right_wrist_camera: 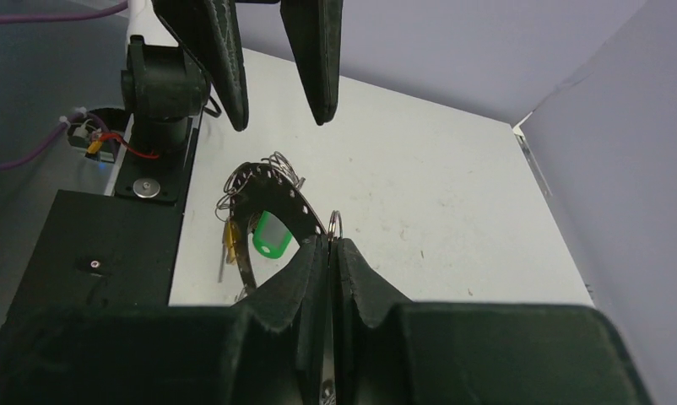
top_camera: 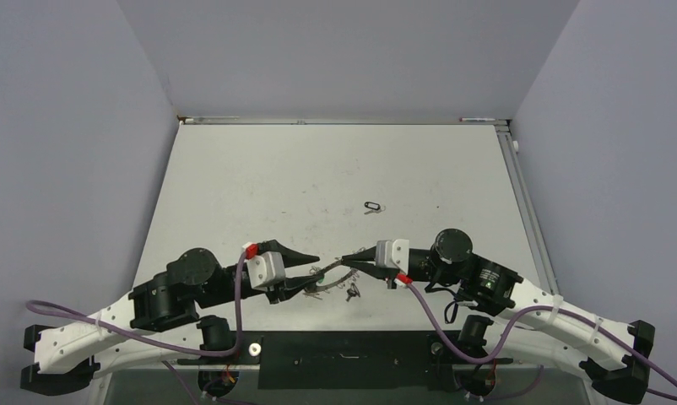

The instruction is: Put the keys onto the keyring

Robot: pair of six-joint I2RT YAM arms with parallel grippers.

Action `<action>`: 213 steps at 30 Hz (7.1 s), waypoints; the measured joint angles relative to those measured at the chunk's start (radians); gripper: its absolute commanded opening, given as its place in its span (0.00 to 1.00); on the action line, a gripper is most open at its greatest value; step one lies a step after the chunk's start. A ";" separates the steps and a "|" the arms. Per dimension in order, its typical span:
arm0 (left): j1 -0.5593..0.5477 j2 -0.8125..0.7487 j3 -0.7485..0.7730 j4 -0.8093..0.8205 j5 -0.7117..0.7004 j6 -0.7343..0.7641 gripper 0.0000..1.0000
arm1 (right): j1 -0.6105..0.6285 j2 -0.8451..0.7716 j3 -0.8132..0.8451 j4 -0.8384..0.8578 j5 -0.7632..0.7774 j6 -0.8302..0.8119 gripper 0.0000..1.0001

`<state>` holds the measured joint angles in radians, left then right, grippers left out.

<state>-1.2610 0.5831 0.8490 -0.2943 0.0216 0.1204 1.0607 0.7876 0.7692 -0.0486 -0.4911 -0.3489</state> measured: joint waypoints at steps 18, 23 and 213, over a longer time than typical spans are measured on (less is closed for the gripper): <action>0.084 0.060 0.016 0.010 0.129 0.042 0.29 | -0.054 -0.023 -0.021 0.119 -0.242 0.061 0.05; 0.091 0.076 0.016 0.014 0.174 0.047 0.29 | -0.064 -0.010 -0.021 0.146 -0.270 0.084 0.05; 0.400 -0.171 -0.256 0.468 0.313 -0.254 0.26 | -0.130 0.285 0.176 0.217 -0.362 0.303 0.05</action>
<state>-0.8612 0.4126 0.5926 0.1734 0.3347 -0.1333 0.9310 1.0725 0.9455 0.1680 -0.8532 -0.0460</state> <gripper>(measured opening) 0.256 0.053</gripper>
